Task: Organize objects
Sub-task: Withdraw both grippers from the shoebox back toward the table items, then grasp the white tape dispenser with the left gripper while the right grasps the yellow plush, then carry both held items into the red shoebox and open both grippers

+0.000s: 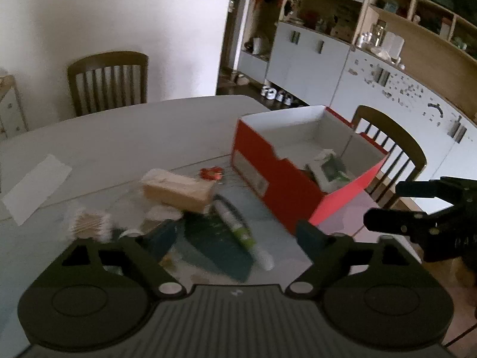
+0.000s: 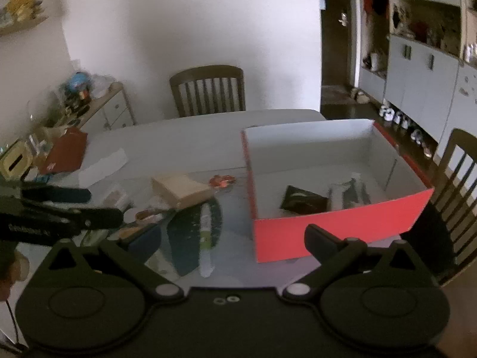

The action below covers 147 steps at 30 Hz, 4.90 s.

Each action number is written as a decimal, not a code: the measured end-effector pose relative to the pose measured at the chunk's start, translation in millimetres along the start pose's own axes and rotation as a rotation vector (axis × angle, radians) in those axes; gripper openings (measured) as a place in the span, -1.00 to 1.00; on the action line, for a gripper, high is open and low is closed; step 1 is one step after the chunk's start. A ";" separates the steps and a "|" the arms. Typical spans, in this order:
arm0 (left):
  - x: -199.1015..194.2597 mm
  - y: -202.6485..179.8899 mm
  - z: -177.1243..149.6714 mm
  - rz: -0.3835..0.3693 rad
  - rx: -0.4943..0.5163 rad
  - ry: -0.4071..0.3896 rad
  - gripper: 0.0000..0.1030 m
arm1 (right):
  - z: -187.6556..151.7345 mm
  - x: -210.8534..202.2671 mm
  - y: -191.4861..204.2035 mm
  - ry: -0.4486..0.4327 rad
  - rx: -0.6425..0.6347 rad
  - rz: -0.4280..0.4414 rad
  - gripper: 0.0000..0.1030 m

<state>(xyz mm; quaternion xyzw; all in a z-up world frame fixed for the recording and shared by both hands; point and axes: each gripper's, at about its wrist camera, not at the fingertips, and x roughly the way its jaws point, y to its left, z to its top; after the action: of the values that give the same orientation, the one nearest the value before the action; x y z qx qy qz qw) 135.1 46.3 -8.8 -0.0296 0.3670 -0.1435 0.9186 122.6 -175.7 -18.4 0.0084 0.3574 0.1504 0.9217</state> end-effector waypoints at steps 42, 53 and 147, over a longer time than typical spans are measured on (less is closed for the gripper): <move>41.0 163.8 -91.7 0.236 -0.053 0.136 1.00 | -29.8 113.3 161.0 0.283 -0.217 0.180 0.95; 71.5 177.5 -87.5 0.244 -0.047 0.185 0.99 | -33.7 147.0 183.6 0.341 -0.245 0.240 0.93; 103.7 -122.1 78.6 -0.023 0.048 0.063 -0.05 | 61.8 59.6 -178.9 0.048 0.014 -0.016 -0.27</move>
<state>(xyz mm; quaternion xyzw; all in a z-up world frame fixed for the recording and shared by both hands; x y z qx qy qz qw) 230.7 -104.1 -1.1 -0.0074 0.3919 -0.1637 0.9053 253.6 -323.9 -33.5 0.0083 0.3806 0.1407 0.9139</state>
